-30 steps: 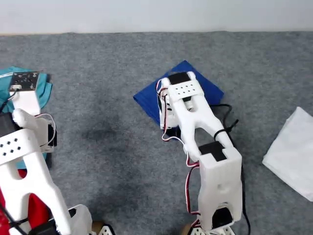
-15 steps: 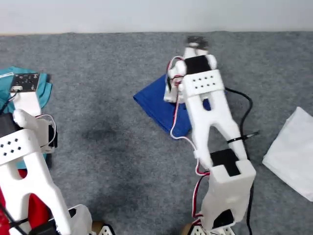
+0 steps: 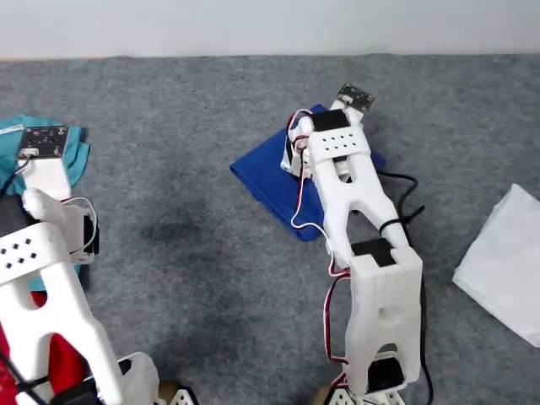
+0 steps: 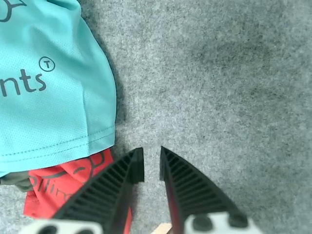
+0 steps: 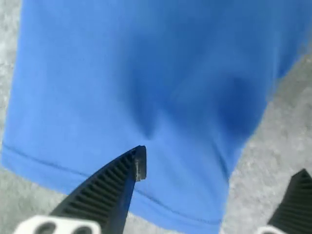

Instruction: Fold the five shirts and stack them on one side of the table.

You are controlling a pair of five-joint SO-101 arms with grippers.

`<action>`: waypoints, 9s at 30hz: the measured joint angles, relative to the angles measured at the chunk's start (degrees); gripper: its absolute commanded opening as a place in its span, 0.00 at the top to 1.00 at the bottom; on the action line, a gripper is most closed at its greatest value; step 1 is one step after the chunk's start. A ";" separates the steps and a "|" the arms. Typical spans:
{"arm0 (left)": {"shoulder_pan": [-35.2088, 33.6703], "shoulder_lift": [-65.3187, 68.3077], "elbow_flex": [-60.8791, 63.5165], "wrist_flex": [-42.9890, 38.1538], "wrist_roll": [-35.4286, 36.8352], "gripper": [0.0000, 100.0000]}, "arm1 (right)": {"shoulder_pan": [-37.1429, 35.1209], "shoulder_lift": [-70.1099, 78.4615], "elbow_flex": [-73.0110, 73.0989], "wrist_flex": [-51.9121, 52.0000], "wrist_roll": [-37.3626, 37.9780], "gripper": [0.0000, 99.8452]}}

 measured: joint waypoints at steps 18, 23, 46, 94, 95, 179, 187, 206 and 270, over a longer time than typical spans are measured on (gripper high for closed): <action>0.00 0.00 0.00 0.00 0.00 0.93 | 0.88 8.62 0.00 -15.65 0.00 0.61; 0.00 0.00 0.00 -0.18 0.00 0.93 | 1.14 10.02 -0.18 -15.91 0.00 0.81; 0.00 0.00 0.00 -0.62 -1.93 0.93 | 7.38 -2.20 -9.23 4.84 15.56 0.99; 0.00 0.00 0.00 -0.26 -2.02 0.93 | 56.70 -11.16 -9.23 9.85 59.96 0.99; 0.00 0.00 0.00 -0.26 -2.02 0.93 | 57.67 -11.16 -9.23 9.85 59.96 0.99; 8.97 0.00 4.13 -0.53 -0.79 0.93 | 65.67 8.53 -40.09 20.92 67.25 0.99; 8.97 0.00 4.13 -0.62 -0.79 0.93 | 67.25 22.51 -40.09 12.66 67.25 0.99; 8.97 0.00 4.13 -2.02 -0.79 0.93 | 63.56 15.65 -47.47 21.10 67.34 0.99; 9.14 0.00 8.35 -5.45 -0.79 0.92 | 43.25 -5.36 -14.42 21.01 63.03 0.99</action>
